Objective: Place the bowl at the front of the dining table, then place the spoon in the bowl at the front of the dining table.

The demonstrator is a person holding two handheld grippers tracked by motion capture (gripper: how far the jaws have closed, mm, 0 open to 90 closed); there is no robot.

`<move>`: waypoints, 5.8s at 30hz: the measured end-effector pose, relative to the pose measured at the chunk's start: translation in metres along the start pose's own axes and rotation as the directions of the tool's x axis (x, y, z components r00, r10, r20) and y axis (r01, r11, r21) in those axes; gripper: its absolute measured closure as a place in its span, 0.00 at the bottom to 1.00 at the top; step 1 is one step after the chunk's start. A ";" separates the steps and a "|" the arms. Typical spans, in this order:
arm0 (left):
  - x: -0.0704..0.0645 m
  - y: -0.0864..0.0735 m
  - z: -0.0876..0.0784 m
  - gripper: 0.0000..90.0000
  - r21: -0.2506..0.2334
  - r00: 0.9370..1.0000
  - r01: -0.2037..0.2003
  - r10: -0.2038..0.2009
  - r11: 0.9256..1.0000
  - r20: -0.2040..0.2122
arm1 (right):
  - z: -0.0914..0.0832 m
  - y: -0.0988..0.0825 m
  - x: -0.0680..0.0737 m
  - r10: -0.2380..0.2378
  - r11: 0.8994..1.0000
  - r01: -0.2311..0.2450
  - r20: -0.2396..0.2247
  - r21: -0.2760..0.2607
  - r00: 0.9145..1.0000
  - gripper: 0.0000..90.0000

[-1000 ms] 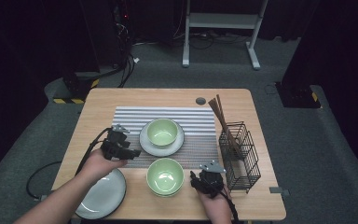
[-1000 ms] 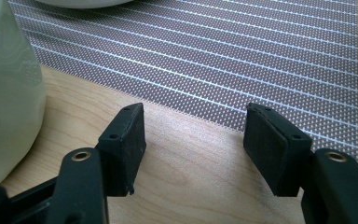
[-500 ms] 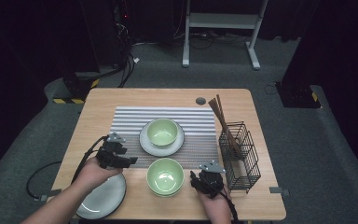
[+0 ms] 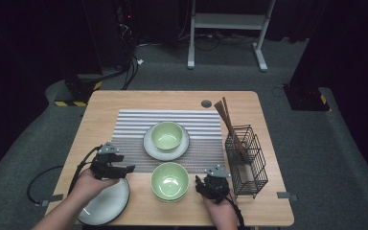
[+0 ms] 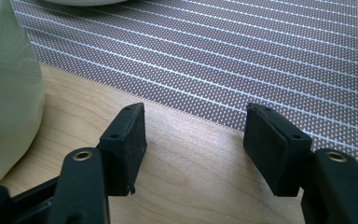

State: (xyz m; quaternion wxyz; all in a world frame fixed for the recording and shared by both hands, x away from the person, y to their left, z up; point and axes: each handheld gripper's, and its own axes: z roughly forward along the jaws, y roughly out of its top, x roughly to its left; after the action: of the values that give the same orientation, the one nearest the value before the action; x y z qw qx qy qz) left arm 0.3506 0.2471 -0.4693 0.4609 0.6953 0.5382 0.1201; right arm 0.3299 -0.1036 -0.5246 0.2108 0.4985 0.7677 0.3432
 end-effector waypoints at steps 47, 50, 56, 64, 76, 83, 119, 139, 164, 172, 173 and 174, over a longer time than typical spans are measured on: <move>0.013 -0.055 -0.045 0.16 -0.149 0.993 -0.050 0.065 0.988 0.099 | -0.022 0.014 0.019 -0.030 0.988 0.034 0.023 -0.152 0.999 0.45; 0.011 -0.056 -0.044 0.16 -0.149 0.994 -0.043 0.058 0.988 0.095 | -0.027 0.015 0.022 -0.036 0.983 0.037 0.013 -0.182 0.999 0.44; 0.008 -0.057 -0.042 0.16 -0.139 0.994 -0.059 0.071 0.988 0.079 | -0.036 0.019 0.020 -0.031 0.974 0.032 0.009 -0.225 0.999 0.43; 0.010 -0.058 -0.043 0.16 -0.139 0.995 -0.057 0.068 0.989 0.071 | -0.049 0.025 0.021 -0.034 0.962 0.038 0.018 -0.271 0.999 0.47; 0.007 -0.058 -0.042 0.16 -0.148 0.994 -0.047 0.061 0.988 0.090 | -0.067 0.035 0.027 -0.047 0.941 0.056 0.036 -0.333 0.998 0.46; 0.004 -0.058 -0.045 0.17 -0.153 0.992 -0.063 0.078 0.986 0.096 | -0.074 0.037 0.033 -0.057 0.938 0.068 0.041 -0.340 0.998 0.46; 0.003 -0.057 -0.045 0.17 -0.163 0.989 -0.074 0.093 0.984 0.113 | -0.108 0.065 0.026 -0.074 0.909 0.112 0.109 -0.401 0.991 0.43; 0.002 -0.057 -0.046 0.17 -0.163 0.988 -0.068 0.089 0.984 0.126 | -0.111 0.076 -0.010 0.009 0.905 0.063 0.166 -0.421 0.986 0.42; 0.003 -0.057 -0.048 0.17 -0.161 0.985 -0.077 0.099 0.984 0.138 | -0.096 0.091 -0.037 0.090 0.912 0.009 0.221 -0.409 0.971 0.43; 0.002 -0.057 -0.048 0.17 -0.161 0.985 -0.077 0.100 0.984 0.142 | -0.094 0.095 -0.041 0.121 0.917 -0.026 0.216 -0.398 0.969 0.45; 0.002 -0.057 -0.048 0.17 -0.161 0.985 -0.077 0.100 0.984 0.142 | -0.094 0.096 -0.041 0.124 0.917 -0.029 0.215 -0.398 0.969 0.45; 0.002 -0.057 -0.047 0.17 -0.161 0.985 -0.075 0.098 0.984 0.143 | -0.094 0.096 -0.041 0.126 0.917 -0.032 0.214 -0.397 0.969 0.46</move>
State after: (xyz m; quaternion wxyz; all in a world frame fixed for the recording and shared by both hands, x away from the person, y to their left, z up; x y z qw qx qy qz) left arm 0.2835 0.2728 -0.4881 0.5470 0.6873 0.4603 0.1288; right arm 0.3442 -0.1448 -0.3909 0.3811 0.5144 0.6325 0.4360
